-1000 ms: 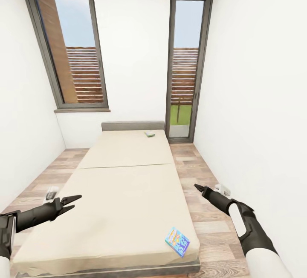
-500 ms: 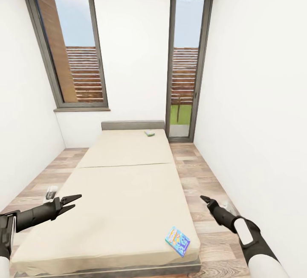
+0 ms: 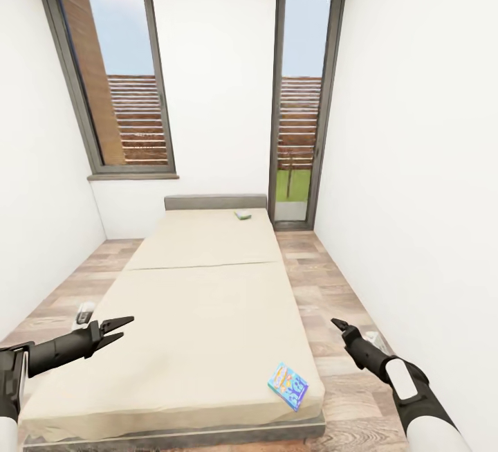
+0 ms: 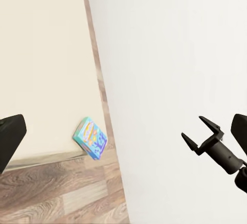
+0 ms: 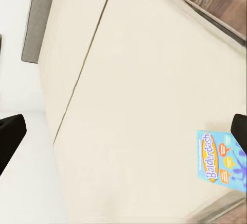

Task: Put all the toys in the child's room - the three board games (two on the bed and one on the table), the two jigsaw puzzles on the table, and the tennis ball on the table - inside the toy box on the table in the child's room.

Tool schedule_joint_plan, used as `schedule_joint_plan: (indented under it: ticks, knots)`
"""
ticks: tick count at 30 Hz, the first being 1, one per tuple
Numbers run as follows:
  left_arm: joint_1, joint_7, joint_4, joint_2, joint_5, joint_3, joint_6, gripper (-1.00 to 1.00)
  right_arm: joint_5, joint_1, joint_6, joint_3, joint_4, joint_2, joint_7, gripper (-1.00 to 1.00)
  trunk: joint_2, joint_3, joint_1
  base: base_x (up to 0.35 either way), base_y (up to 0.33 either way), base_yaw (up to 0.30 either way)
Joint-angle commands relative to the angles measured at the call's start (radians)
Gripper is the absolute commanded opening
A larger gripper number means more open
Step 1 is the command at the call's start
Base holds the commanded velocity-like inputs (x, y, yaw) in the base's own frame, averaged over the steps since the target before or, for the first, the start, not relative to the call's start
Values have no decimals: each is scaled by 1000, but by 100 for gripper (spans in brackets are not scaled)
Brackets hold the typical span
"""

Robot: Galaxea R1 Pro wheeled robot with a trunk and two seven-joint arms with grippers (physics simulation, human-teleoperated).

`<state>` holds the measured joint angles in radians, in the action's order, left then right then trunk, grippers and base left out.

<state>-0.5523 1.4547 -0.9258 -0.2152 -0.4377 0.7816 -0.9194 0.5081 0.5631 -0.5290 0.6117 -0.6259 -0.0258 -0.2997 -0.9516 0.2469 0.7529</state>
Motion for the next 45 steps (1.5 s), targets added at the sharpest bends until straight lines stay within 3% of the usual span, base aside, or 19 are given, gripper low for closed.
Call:
schedule_joint_plan:
  ticks: [1,8,11,24,31,38,45]
  knots:
    - [-1,9,0,1,-11,3,-11,100,3,1,-7,14,6,-2,4,100,-8,5,4,-93,0,0]
    - [-1,8,1,3,-12,2,-13,100,0,1,-4,111,65,-8,19,100,-57,27,31,-34,0,0]
    - [-1,6,1,4,-12,2,-13,100,1,1,-4,130,75,-13,21,100,-78,36,42,-5,0,0]
    - [-1,4,1,7,-12,1,-14,100,4,8,-3,143,175,-12,104,100,-169,77,92,-1,0,0]
    - [-1,4,1,8,-12,1,-13,100,9,9,43,147,203,-3,115,100,-218,99,119,0,0,0]
    - [-1,4,1,8,-12,1,-13,100,88,9,56,177,252,-11,117,100,-267,121,146,0,0,0]
    - [-1,3,1,8,-12,1,-13,100,104,9,67,181,260,-3,117,100,-316,143,173,0,0,0]
